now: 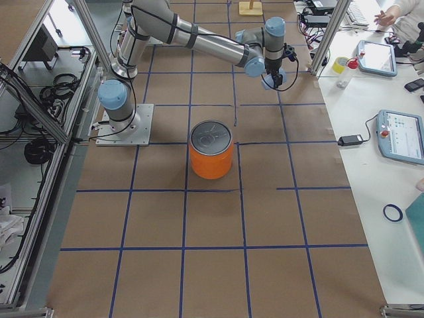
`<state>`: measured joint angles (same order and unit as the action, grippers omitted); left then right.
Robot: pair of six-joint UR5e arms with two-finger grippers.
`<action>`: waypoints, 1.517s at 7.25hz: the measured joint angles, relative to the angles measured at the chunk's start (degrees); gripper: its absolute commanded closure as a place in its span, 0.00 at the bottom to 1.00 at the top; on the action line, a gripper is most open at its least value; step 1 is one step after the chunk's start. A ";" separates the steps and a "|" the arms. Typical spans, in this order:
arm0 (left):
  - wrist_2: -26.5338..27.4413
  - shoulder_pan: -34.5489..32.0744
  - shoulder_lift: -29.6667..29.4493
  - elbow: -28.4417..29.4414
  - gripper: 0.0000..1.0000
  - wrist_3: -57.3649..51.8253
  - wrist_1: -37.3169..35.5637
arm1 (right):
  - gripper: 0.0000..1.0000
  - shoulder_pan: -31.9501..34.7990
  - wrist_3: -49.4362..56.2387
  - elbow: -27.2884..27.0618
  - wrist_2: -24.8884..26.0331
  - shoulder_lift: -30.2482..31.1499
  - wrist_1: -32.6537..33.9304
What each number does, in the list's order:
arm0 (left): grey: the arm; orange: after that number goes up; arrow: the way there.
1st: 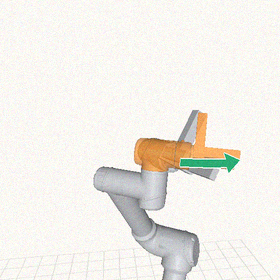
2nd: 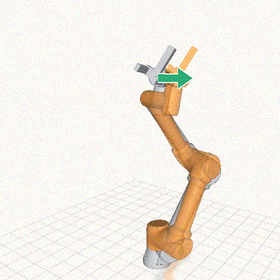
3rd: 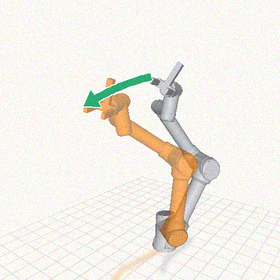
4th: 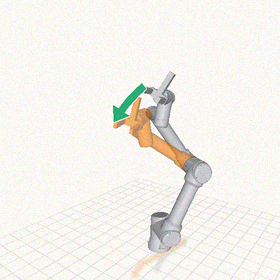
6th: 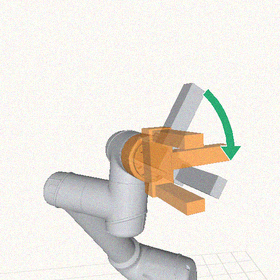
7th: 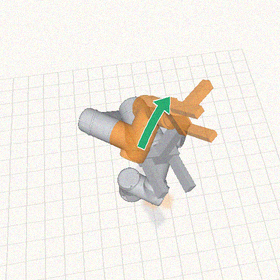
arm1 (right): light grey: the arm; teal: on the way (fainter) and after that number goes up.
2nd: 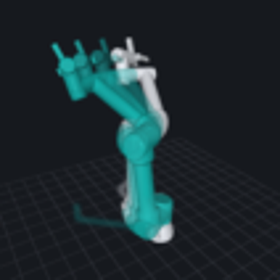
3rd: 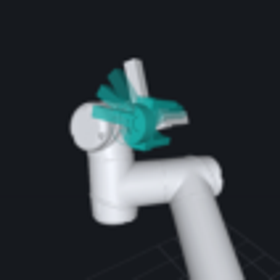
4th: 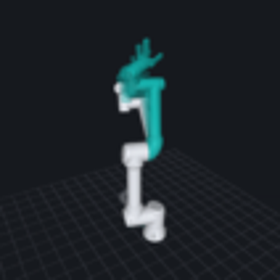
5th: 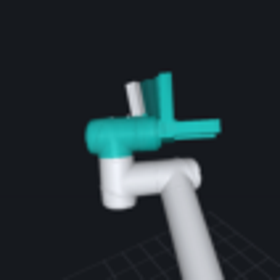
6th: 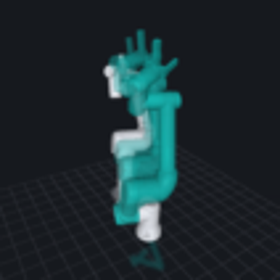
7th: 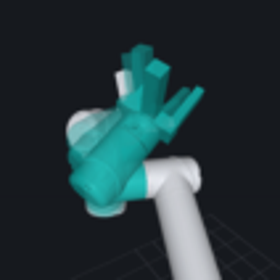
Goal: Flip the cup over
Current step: 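Carry the cup with the right gripper toward the table center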
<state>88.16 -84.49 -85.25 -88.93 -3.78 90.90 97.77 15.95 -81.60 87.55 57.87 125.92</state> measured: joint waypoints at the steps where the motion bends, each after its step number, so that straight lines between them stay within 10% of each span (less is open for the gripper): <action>1: -0.01 0.00 0.00 0.01 0.00 0.00 -0.01 | 0.95 3.20 0.34 -0.04 -0.16 -0.19 0.64; 7: 0.02 0.00 0.00 0.00 0.00 0.00 0.03 | 0.97 18.92 38.98 -3.26 7.33 -3.39 8.51; 11: 0.01 0.03 0.00 -0.01 0.00 0.00 0.01 | 0.86 20.93 46.55 -3.56 7.33 -6.35 8.74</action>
<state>88.18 -84.47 -85.26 -88.94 -3.78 90.91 118.70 62.51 -85.16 94.88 51.52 134.66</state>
